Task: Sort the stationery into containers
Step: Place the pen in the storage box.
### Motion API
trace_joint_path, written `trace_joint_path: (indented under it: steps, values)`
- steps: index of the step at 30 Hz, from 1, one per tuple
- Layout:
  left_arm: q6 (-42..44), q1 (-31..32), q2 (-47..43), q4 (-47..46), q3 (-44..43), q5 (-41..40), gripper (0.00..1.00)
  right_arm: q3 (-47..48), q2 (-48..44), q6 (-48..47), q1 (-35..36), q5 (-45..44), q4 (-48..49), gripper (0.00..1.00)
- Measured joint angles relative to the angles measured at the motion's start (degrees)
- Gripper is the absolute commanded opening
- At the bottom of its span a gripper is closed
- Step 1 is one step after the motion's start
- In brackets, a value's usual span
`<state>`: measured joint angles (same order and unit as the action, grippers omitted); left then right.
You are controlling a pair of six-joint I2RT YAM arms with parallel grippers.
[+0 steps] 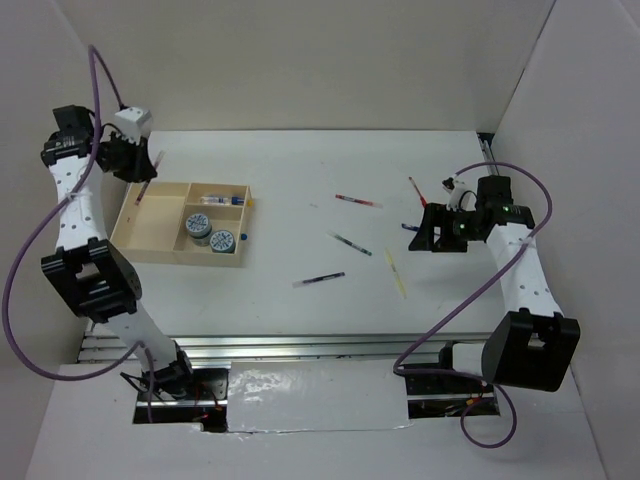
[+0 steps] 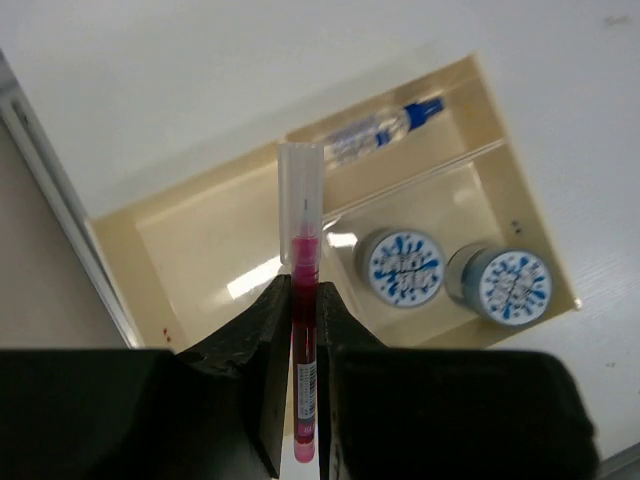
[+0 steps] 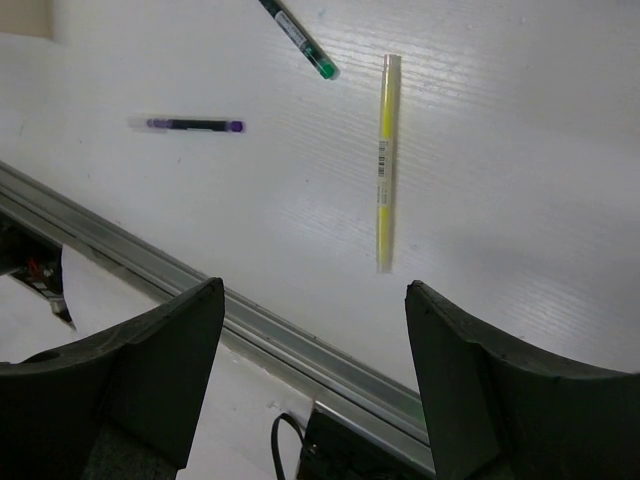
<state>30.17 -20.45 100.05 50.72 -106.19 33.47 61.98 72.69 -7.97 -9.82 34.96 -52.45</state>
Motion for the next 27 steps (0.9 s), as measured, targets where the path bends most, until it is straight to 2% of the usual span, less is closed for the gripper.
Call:
trace_joint_path:
  steps: [5, 11, 16, 22, 27]
  values:
    - [0.28, -5.35, 8.83, 1.70, -1.60, -1.29, 0.00, -0.07, 0.81, 0.24, 0.94, -0.09, 0.46, 0.79]
    - [-3.04, -4.55, 14.32, -1.49, -0.02, -3.13, 0.00, -0.31, 1.33, 0.55, 0.96, -0.74, 0.68, 0.79]
    - [-10.16, -3.34, 14.88, -8.52, 6.05, -5.53, 0.00, -0.50, 2.14, 0.61, 0.96, -1.44, 0.70, 0.79]
    - [-16.96, -1.92, 15.32, -15.45, 13.33, -9.29, 0.07, -0.50, 2.97, 0.61, 0.96, -1.81, 0.70, 0.79]
    - [-19.87, -0.87, 16.74, -18.14, 14.03, -9.79, 0.22, -0.50, 3.10, 0.61, 0.96, -1.84, 0.70, 0.79]
